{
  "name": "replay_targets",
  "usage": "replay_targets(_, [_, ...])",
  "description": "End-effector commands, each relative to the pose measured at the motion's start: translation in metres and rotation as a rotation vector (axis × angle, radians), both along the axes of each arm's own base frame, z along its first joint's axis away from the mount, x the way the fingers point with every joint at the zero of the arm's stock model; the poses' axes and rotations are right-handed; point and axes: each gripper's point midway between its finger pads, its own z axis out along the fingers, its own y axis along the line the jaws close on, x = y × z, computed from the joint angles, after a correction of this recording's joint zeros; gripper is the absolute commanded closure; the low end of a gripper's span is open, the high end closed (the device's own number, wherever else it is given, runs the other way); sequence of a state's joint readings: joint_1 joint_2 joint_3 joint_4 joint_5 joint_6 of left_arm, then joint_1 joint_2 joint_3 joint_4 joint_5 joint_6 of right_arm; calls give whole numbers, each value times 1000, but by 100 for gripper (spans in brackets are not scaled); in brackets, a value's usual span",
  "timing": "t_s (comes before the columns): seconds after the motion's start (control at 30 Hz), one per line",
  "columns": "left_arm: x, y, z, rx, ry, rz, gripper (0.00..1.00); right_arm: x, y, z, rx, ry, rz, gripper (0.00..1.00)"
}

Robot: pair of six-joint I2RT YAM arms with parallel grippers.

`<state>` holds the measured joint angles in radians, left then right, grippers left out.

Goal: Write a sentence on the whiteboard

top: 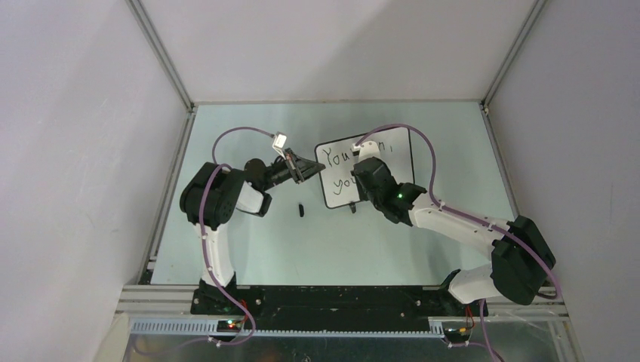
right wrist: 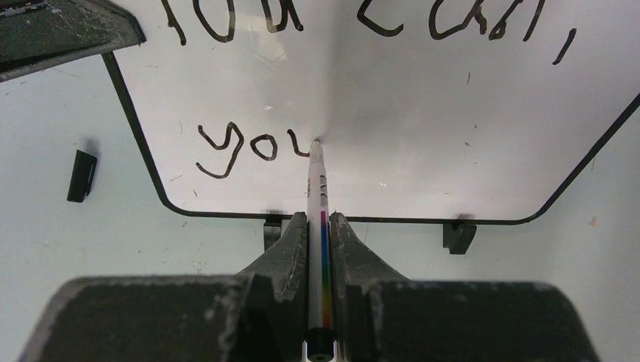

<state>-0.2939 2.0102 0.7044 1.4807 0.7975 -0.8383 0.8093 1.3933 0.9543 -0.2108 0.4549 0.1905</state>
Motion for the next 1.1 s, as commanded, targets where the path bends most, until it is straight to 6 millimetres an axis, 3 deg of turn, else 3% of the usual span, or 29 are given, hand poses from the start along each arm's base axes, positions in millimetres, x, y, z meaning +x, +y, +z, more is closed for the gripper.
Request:
replay_targets(0.0, [0, -3, 18, -17, -85, -30, 100, 14, 6, 32, 67, -78, -24, 100])
replay_targets(0.63, [1, -4, 18, -19, -82, -30, 100, 15, 4, 43, 85, -104, -19, 100])
replay_targets(1.07, [0, -4, 19, -19, -86, -31, 100, 11, 3, 32, 71, -68, -27, 100])
